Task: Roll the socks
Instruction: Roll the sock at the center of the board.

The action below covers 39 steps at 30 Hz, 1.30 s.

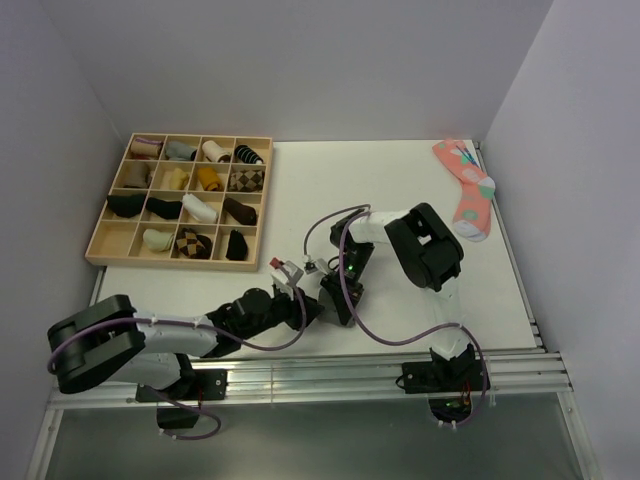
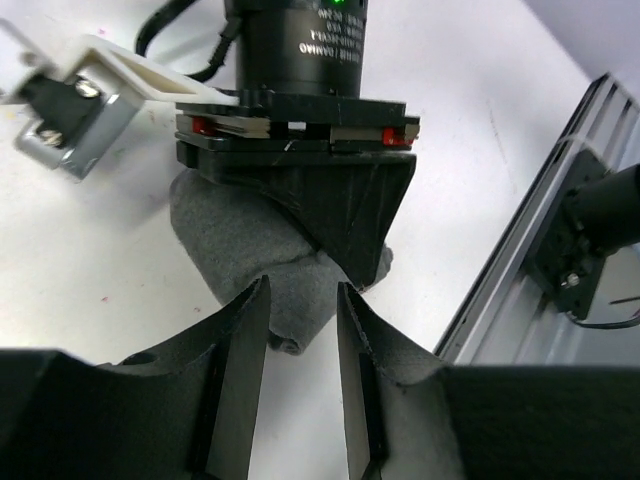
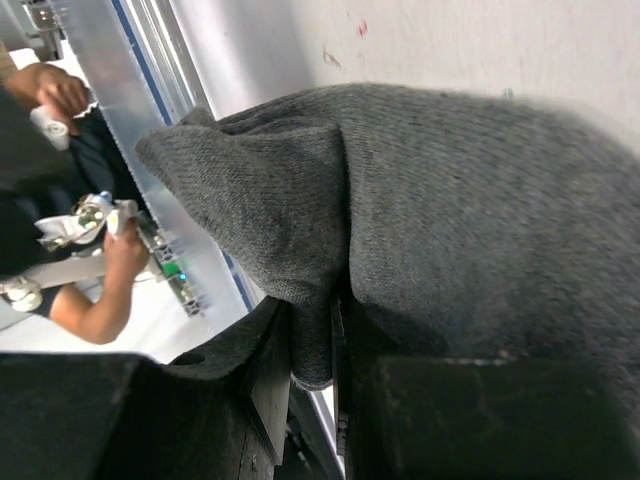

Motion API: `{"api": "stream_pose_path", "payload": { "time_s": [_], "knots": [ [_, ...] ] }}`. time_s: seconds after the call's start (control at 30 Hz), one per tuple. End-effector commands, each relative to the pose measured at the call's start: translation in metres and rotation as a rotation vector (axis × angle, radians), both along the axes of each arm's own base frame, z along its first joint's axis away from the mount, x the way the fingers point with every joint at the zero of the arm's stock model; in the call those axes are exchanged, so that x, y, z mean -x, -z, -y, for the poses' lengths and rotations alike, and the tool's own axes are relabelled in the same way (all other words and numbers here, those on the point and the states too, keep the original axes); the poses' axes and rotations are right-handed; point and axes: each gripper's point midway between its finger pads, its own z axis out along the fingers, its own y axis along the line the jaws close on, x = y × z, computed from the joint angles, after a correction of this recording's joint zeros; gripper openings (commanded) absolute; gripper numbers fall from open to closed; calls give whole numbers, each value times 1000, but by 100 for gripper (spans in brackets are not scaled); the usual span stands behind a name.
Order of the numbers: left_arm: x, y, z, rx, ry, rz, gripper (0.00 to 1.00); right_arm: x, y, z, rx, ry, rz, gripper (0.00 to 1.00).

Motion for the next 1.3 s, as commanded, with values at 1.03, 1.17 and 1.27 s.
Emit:
{"api": "stream_pose_path", "payload": {
  "time_s": [1.03,1.17,1.27],
  "knots": [
    [-22,70,41,-165,-27,-56,35,-13,29,25,81,-56,110,24],
    [-20,83,35,-196,-58,-122,13,-20,26,23,79,-34,164,25],
    [-17,97,26,-241,-96,-171,0,-27,23,21,75,-8,208,29]
  ]
}}
